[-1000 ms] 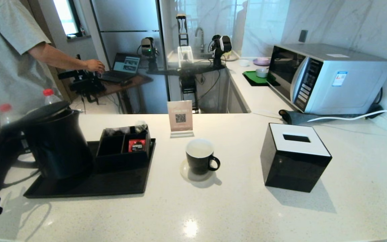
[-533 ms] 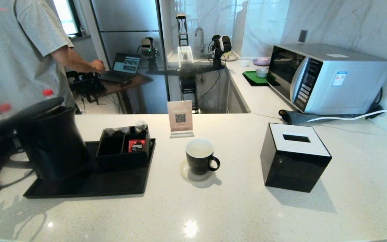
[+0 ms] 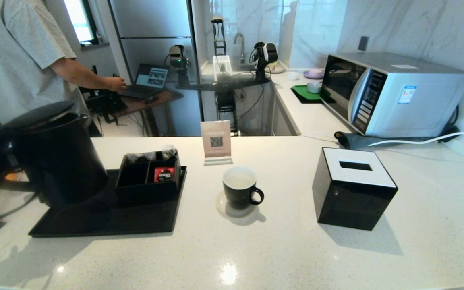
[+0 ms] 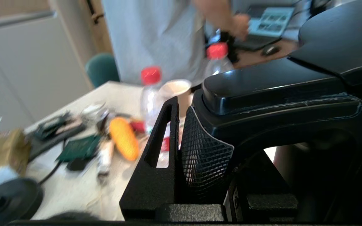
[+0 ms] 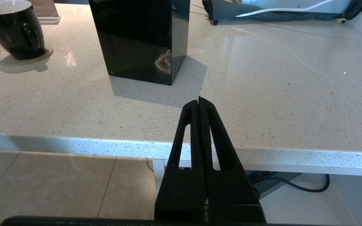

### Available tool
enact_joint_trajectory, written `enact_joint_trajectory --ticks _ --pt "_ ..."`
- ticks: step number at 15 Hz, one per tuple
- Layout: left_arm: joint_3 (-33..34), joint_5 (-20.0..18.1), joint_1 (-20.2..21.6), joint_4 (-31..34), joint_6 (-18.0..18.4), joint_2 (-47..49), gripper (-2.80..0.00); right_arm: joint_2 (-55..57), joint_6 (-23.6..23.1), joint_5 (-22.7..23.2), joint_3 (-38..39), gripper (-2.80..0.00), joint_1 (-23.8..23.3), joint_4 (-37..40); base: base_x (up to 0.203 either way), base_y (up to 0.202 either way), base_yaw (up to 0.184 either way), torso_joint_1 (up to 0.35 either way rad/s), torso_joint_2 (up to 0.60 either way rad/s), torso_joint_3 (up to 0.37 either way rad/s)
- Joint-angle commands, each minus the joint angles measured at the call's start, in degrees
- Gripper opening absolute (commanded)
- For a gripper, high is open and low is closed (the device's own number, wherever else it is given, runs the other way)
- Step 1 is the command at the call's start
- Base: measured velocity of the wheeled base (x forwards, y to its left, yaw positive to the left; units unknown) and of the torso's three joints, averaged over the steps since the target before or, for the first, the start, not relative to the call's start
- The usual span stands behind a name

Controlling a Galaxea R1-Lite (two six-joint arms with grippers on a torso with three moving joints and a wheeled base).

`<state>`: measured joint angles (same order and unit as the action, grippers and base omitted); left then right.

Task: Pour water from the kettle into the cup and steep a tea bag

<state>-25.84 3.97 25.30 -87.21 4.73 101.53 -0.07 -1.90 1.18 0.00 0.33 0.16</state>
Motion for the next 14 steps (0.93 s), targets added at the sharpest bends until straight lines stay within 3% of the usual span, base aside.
enact_joint_trajectory --ticks 1,9,14 --pt "0.30 0.07 -2.37 -2.74 0.02 -3.31 -2.80 0.07 -0.03 0.05 0.00 -2.80 0.02 0.02 0.000 0.000 0.000 0.000 0.00 0.000" --pt "2.69 0.07 -8.40 -2.69 -0.01 -7.82 -2.80 0.07 -0.03 0.05 0.00 -2.80 0.02 0.02 0.000 0.000 0.000 0.000 0.00 0.000" --pt "2.87 -0.02 -13.34 2.64 -0.07 -12.36 -2.80 0.07 -0.03 0.05 0.00 -2.80 0.02 0.02 0.000 0.000 0.000 0.000 0.00 0.000"
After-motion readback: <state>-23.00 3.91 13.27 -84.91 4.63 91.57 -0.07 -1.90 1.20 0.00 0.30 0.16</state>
